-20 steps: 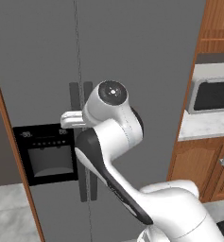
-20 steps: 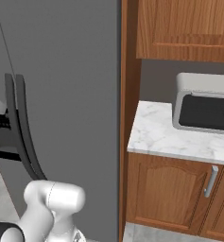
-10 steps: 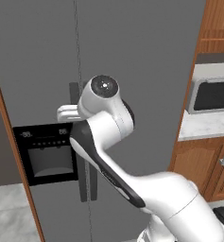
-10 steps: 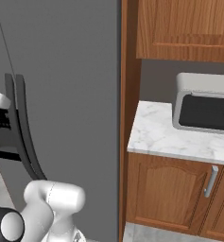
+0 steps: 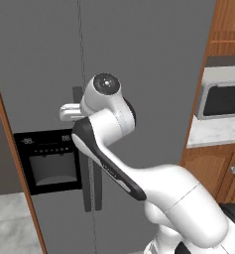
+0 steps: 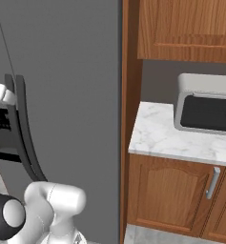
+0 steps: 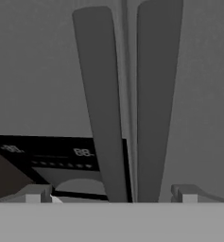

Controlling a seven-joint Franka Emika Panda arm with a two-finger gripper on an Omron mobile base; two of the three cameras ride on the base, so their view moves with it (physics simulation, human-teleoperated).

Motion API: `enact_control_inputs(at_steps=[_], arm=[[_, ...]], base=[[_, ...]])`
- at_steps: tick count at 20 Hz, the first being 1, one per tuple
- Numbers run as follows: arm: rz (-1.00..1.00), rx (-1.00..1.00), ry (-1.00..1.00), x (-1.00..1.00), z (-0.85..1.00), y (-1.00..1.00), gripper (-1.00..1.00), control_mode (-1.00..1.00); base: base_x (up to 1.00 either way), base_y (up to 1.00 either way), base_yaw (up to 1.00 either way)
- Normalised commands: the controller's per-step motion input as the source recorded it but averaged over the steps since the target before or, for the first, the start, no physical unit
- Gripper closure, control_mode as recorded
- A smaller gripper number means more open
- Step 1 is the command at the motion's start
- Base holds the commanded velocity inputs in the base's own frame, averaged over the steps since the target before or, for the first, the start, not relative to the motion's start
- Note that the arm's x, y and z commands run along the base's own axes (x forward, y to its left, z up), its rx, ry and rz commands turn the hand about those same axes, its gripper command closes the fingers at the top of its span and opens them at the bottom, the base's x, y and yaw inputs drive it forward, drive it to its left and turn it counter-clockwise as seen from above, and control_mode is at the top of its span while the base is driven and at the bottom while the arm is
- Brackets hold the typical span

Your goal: Open the freezer door, pick up the ice cube tray from the freezer, and place it on the dining counter.

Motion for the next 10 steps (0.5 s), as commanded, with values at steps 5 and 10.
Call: enact_control_inputs(at_steps=[5, 10], arm=[[0.00, 0.00, 0.00, 0.31, 0.00, 0.03, -1.00, -1.00], [0.00, 0.00, 0.00, 0.28, 0.00, 0.08, -1.00, -1.00]], base=[[0.00, 0.00, 0.00], [0.00, 0.00, 0.00]])
